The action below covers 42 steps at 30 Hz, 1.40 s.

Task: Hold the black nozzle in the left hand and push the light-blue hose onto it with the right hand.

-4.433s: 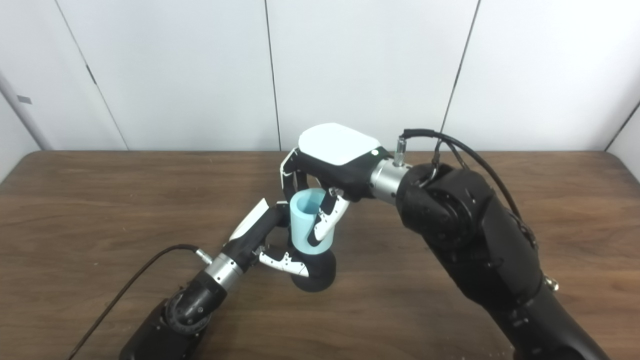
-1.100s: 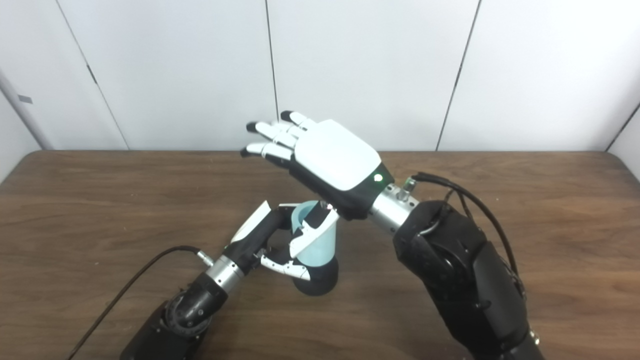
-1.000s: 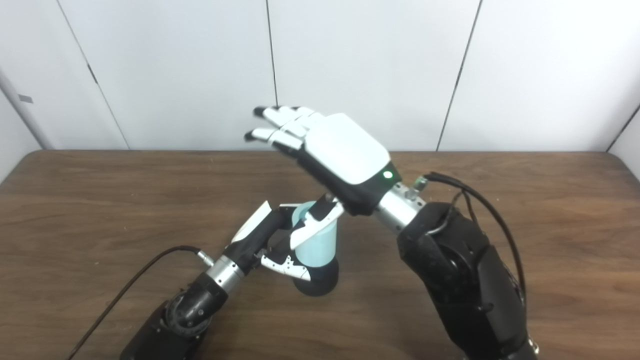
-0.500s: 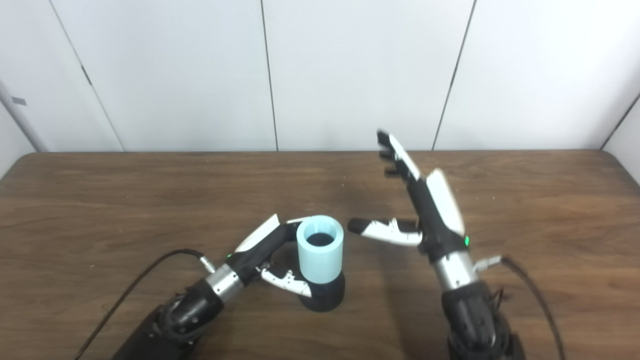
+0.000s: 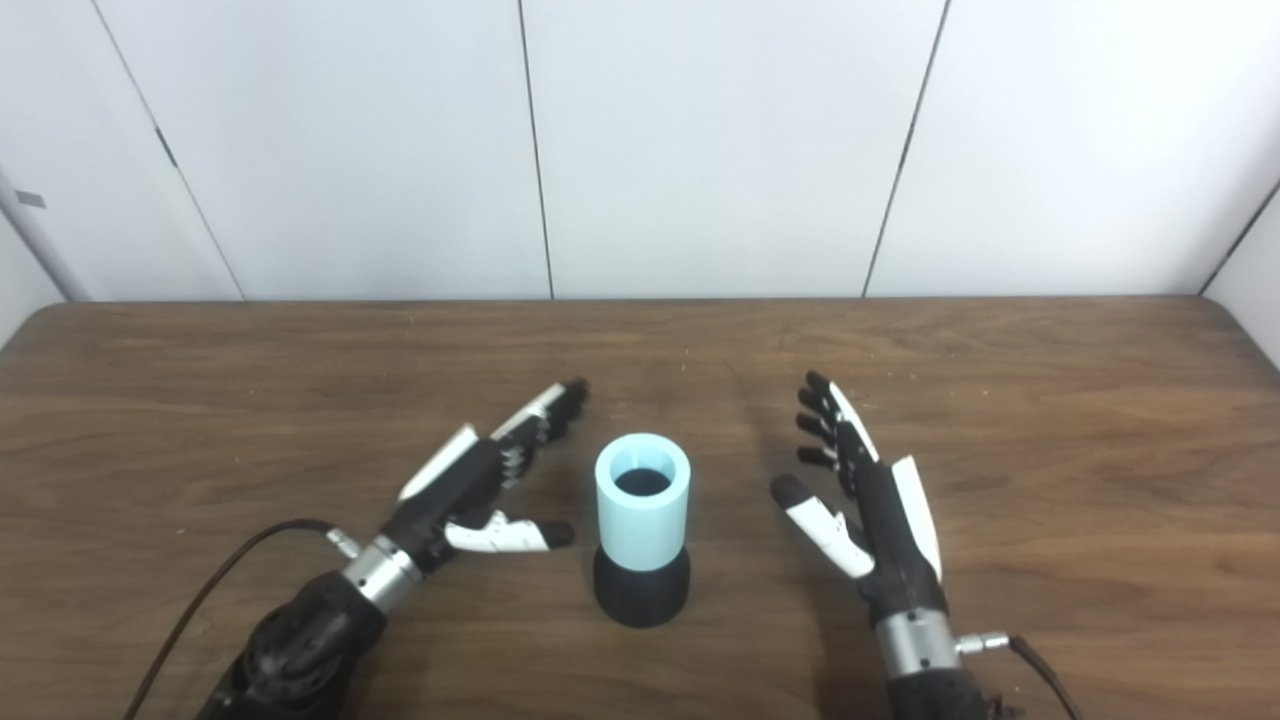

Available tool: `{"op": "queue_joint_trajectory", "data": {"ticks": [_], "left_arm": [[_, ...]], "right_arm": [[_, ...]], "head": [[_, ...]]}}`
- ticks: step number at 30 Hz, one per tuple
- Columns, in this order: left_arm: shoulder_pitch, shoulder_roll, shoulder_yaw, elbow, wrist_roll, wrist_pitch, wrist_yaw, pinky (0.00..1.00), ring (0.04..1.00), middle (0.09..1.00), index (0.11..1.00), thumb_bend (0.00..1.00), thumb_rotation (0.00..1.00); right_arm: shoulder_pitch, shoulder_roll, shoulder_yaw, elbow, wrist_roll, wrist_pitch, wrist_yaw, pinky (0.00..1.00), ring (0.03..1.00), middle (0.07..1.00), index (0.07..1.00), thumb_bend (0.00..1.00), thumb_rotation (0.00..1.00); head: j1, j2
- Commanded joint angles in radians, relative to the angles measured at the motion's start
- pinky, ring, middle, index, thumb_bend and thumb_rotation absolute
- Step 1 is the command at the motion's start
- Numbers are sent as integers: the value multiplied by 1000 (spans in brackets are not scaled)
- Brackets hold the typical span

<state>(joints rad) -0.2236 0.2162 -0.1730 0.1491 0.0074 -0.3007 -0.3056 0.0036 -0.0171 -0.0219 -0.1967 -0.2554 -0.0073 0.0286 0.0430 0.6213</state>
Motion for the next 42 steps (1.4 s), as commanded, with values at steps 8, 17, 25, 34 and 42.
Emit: {"op": "queue_joint_trajectory", "data": {"ticks": [8, 17, 25, 34, 42], "left_arm": [[76, -105, 111, -125, 125, -51, 206, 1000, 1000, 1000, 1000, 1000, 918], [219, -339, 137, -357, 209, 256, 369, 1000, 1000, 1000, 1000, 799, 1000], [252, -375, 165, -395, 144, 338, 392, 1000, 1000, 1000, 1000, 719, 1000], [220, -314, 170, -343, 164, 304, 405, 1000, 1000, 1000, 1000, 748, 1000], [220, -277, 160, -350, 152, 306, 393, 1000, 1000, 1000, 1000, 745, 1000]], "right_arm": [[-8, 6, -8, 38, 205, -35, 21, 805, 870, 899, 935, 733, 998], [-13, 17, 1, 112, 359, -73, 70, 962, 947, 971, 982, 748, 1000], [-19, 13, 5, 155, 363, -122, 68, 985, 964, 987, 993, 736, 1000], [-41, 30, 4, 168, 337, -107, 31, 992, 993, 1000, 1000, 725, 1000], [-39, 41, 17, 147, 336, -96, 27, 1000, 1000, 1000, 1000, 728, 1000]], "head": [[5, -6], [51, -17], [46, -15], [4, -19], [-7, -12]]}}
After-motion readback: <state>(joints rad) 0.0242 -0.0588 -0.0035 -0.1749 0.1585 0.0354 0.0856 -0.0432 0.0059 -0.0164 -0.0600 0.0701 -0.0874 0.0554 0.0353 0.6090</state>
